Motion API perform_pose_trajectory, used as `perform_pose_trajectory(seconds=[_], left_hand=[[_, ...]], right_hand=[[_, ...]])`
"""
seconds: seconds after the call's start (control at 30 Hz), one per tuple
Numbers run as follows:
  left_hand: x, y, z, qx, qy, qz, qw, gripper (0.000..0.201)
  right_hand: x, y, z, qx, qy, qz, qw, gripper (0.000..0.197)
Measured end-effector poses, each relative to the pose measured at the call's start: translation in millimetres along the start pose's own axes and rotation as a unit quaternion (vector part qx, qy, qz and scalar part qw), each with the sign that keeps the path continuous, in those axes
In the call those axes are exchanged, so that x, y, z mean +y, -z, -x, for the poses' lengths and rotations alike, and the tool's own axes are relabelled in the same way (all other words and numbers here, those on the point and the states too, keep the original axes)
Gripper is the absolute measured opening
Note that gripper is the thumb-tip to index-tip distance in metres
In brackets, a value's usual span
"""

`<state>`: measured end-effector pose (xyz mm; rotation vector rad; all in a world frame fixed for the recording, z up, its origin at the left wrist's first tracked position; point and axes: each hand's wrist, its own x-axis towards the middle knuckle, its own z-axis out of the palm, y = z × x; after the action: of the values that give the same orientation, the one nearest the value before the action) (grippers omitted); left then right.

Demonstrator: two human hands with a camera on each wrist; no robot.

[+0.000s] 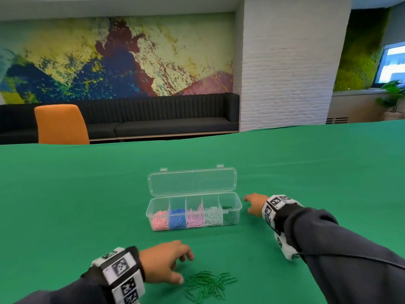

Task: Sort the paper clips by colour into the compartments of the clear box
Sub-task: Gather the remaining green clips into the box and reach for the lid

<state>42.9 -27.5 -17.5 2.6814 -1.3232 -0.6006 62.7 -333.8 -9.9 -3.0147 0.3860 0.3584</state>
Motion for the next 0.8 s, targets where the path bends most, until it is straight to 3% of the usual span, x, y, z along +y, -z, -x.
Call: perform_pose_trajectory(seconds=[0.13, 0.23, 0.43, 0.53, 0.67, 0.8], left_hand=[[0, -11, 9, -0.031, -0.022, -0.064, 0.997, 0.075], [8, -16, 0, -0.039, -0.049, -0.099, 0.993, 0.077], [41, -13, -37, -0.042, -0.039, -0.062, 0.996, 0.051], [55, -10, -49, -0.040, -0.040, -0.031, 0.998, 0.035], [49, -4, -44, -0.019, -0.003, -0.007, 1.000, 0.027], [29, -3, -21, -0.046, 0.046, 0.050, 0.997, 0.036]], right_hand=[[-5, -18, -15, -0.046, 0.014, 0.043, 0.998, 0.043], [-8, -29, -2, -0.060, 0.020, 0.051, 0.997, 0.040], [-42, -43, 78, -0.088, 0.130, 0.015, 0.987, 0.049], [-59, -44, 104, -0.077, 0.190, -0.042, 0.978, 0.043], [-59, -41, 109, -0.019, 0.122, -0.095, 0.988, 0.043], [-72, -44, 114, -0.072, 0.072, -0.077, 0.992, 0.055]])
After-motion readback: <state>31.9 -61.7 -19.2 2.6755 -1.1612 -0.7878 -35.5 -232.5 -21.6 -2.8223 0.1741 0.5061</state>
